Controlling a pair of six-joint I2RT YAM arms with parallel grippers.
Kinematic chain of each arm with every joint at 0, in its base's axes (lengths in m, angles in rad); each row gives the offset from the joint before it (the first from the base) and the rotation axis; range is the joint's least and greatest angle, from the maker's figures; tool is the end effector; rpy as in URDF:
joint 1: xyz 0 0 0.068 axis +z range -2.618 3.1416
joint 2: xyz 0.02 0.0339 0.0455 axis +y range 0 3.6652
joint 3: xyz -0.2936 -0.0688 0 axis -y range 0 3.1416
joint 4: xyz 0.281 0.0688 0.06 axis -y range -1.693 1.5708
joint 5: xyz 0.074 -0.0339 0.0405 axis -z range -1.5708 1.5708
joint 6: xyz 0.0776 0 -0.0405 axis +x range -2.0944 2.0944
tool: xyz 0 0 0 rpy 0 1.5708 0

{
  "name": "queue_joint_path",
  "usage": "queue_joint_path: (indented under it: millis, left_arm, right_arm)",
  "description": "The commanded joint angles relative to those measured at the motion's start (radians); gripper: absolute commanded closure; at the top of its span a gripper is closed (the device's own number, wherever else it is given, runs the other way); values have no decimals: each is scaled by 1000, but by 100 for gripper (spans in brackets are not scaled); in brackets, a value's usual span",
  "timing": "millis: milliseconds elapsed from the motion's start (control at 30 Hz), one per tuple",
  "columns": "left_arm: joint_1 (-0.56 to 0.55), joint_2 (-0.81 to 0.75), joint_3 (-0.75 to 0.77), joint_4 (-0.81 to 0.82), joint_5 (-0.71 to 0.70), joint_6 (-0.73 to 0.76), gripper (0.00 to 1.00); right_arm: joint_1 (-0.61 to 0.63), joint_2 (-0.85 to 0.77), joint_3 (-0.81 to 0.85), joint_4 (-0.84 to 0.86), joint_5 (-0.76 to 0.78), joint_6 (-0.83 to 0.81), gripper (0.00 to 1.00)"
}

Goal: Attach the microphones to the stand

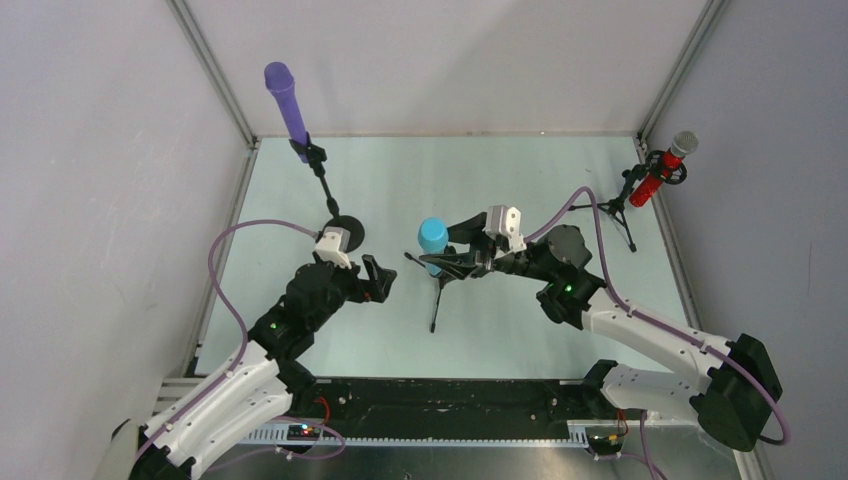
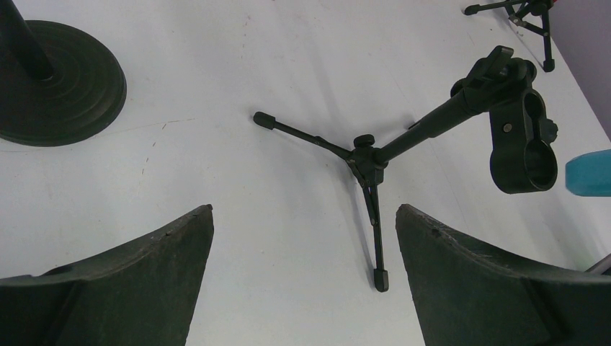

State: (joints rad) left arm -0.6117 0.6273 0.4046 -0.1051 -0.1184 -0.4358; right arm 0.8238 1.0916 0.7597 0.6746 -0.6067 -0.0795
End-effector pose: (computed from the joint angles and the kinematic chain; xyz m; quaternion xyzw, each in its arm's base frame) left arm 0.1793 -0.1146 0.2337 0.0370 0.8115 -0.2490 0.5274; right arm 0.1711 0.2499 0.3855 -0.4597 0.3882 0.4440 0.6640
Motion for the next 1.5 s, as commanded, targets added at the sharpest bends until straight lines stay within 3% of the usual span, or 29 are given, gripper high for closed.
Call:
queue_joint_path:
  millis: [0,900,1467]
  left_arm:
    - [8,-8,-9,40,14,7,0]
    - [8,0,-14,46,15,2,0]
    - [8,9,-10,51,19,-5,0]
  right_arm:
    - [2,8,-13,81,28,-13,100]
    - [-3,32,-57,48,45,-97,100]
    - [-24,87,-138,145,74,-37,100]
